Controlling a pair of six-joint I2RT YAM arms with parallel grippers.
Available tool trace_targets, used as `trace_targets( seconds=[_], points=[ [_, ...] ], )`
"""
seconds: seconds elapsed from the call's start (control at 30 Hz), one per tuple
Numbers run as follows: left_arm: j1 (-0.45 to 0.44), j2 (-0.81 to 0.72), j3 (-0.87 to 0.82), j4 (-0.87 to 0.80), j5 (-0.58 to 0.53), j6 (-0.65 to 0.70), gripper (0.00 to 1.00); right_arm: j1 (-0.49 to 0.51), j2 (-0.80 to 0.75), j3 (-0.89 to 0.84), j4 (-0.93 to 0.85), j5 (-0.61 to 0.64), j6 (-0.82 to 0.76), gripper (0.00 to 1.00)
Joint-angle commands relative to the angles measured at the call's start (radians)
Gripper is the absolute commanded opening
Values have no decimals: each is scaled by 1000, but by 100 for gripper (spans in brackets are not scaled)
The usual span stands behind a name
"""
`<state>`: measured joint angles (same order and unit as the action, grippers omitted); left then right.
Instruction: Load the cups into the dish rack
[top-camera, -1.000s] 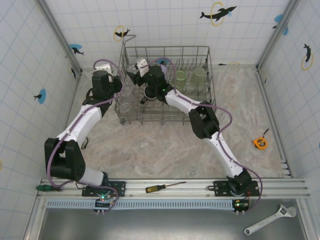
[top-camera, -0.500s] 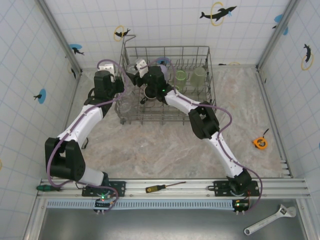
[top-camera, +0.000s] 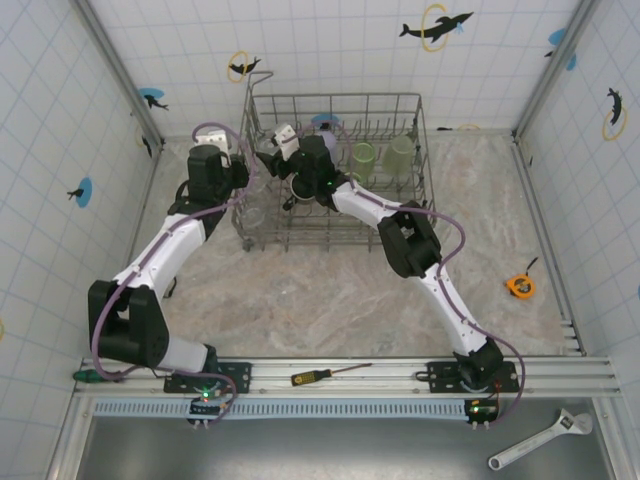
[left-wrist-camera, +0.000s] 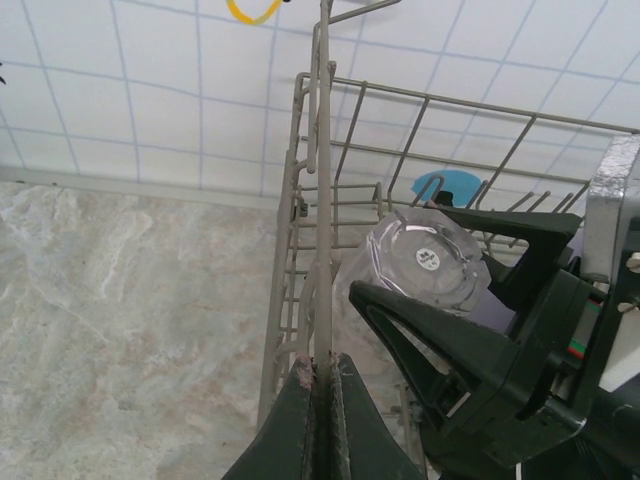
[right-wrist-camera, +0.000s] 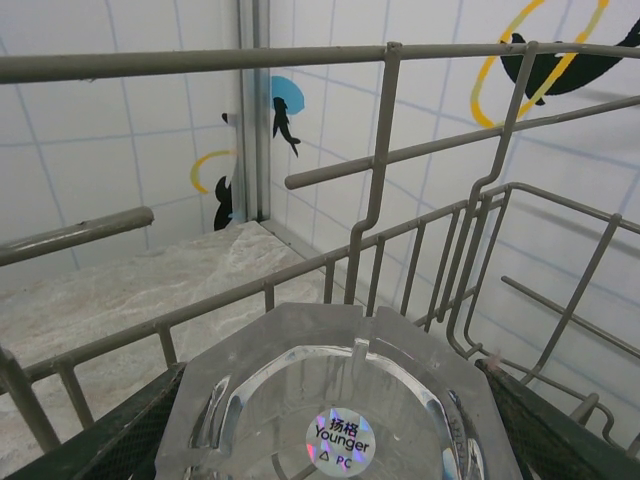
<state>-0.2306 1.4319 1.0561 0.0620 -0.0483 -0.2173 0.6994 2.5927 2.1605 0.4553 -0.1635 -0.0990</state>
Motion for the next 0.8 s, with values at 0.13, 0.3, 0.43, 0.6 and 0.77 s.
trace_targets(
  seconds=[0.13,0.3,0.43,0.6,0.77],
  points=[
    [-71,0,-71,-95,235,-1,0,6,-89,-2,76,-16,-25,54],
    [-76,-15,-101,-99,237,-29,0,7,-72,-1,72,-11,-24,54],
    [-76,-27,-103,-102,233,-44,0,6,-59,1,71,-7,-24,54],
    [-76,-35,-101,-109,189,-69,0,8,-43,3,22,11,-43,54],
    [-76,-31,-91,-109,174,-85,0,16,-40,-5,-14,28,-75,54]
  ],
)
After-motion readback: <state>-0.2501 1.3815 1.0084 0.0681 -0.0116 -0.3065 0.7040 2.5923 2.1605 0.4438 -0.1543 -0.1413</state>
